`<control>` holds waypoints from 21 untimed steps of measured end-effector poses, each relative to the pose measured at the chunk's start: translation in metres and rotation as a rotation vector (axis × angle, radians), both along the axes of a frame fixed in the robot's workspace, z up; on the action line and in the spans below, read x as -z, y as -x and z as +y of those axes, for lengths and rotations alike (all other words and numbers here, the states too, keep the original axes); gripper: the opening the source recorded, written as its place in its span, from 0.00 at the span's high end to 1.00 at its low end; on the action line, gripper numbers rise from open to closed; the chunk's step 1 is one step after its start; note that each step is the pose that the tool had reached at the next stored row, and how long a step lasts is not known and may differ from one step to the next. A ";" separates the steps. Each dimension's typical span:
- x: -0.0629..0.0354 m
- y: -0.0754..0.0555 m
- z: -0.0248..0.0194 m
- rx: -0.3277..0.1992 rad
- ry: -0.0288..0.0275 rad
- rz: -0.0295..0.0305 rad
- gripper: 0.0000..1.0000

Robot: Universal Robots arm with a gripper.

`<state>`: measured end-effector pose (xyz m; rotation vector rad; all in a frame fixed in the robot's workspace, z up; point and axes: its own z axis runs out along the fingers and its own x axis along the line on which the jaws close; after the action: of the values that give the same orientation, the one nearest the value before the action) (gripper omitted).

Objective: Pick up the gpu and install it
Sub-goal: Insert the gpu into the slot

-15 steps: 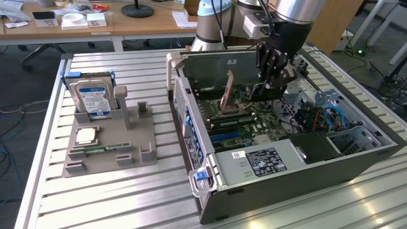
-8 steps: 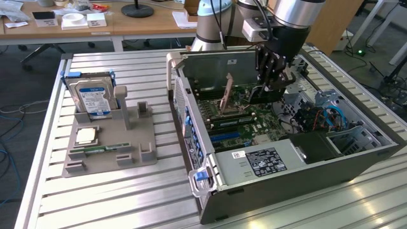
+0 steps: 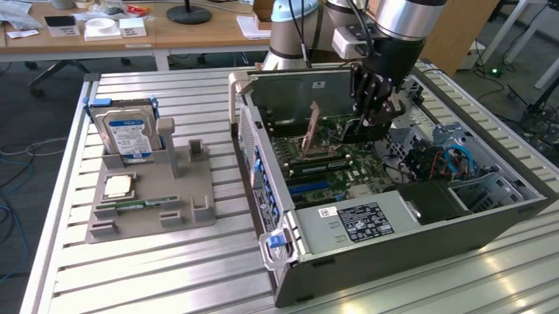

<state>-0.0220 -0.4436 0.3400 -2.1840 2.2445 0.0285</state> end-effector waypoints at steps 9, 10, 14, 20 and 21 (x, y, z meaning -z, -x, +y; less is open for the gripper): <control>0.0125 0.008 0.0000 0.000 0.0000 -0.0161 0.74; 0.0128 0.009 0.0000 0.000 0.0002 -0.0184 0.74; 0.0137 0.009 0.0000 0.000 0.0001 -0.0186 0.74; 0.0140 0.014 -0.0014 0.000 0.0001 -0.0186 0.74; 0.0141 0.015 -0.0016 0.000 0.0001 -0.0186 0.74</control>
<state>-0.0369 -0.4452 0.3259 -2.1752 2.2348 0.0081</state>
